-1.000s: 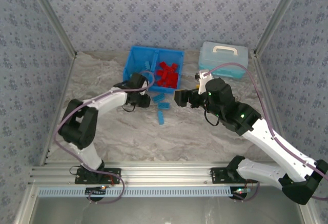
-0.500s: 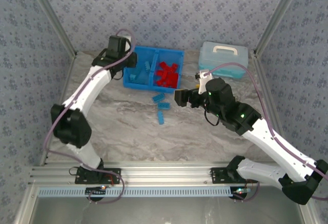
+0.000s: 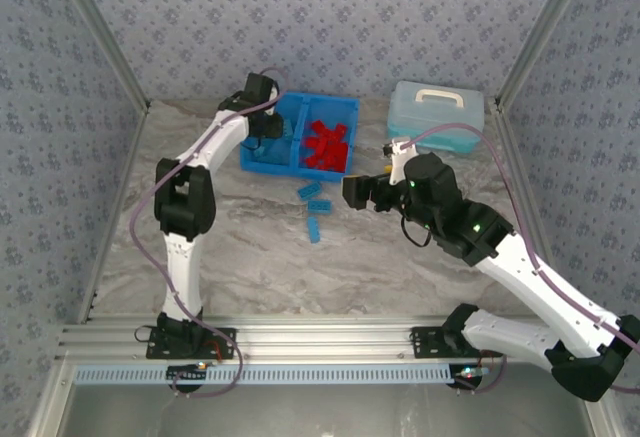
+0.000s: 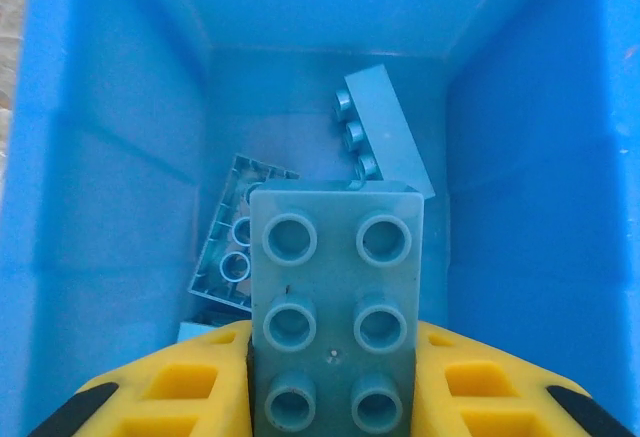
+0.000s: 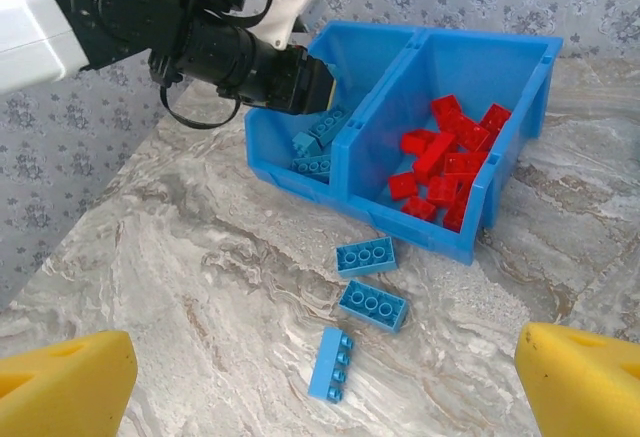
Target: Sort the legos into containers by color
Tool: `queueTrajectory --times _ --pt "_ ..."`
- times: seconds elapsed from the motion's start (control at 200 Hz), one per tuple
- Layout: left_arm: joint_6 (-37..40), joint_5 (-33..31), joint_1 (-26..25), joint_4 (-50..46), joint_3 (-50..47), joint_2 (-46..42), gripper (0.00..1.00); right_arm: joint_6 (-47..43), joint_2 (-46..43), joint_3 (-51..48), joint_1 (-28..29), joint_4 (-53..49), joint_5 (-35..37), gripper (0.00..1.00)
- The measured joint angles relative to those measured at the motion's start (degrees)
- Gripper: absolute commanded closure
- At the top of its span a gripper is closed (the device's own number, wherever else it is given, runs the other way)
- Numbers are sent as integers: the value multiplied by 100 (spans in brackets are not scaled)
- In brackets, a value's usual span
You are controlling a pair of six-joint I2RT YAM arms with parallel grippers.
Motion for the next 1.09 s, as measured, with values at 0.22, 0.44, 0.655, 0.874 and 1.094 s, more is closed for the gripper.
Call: queueTrajectory --times 0.22,0.44,0.655,0.874,1.094 --pt "-81 170 -2 -127 118 212 62 0 -11 0 0 -42 0 0" --pt "-146 249 -15 -282 140 186 52 2 -33 0 0 -125 0 0" --pt "-214 249 -96 -450 116 -420 43 63 -98 0 0 -122 0 0" --pt "-470 245 -446 74 -1410 -2483 39 111 -98 0 0 -118 2 0" --pt "-1434 -125 -1510 726 -3602 -4223 38 129 -76 -4 0 -48 55 0"
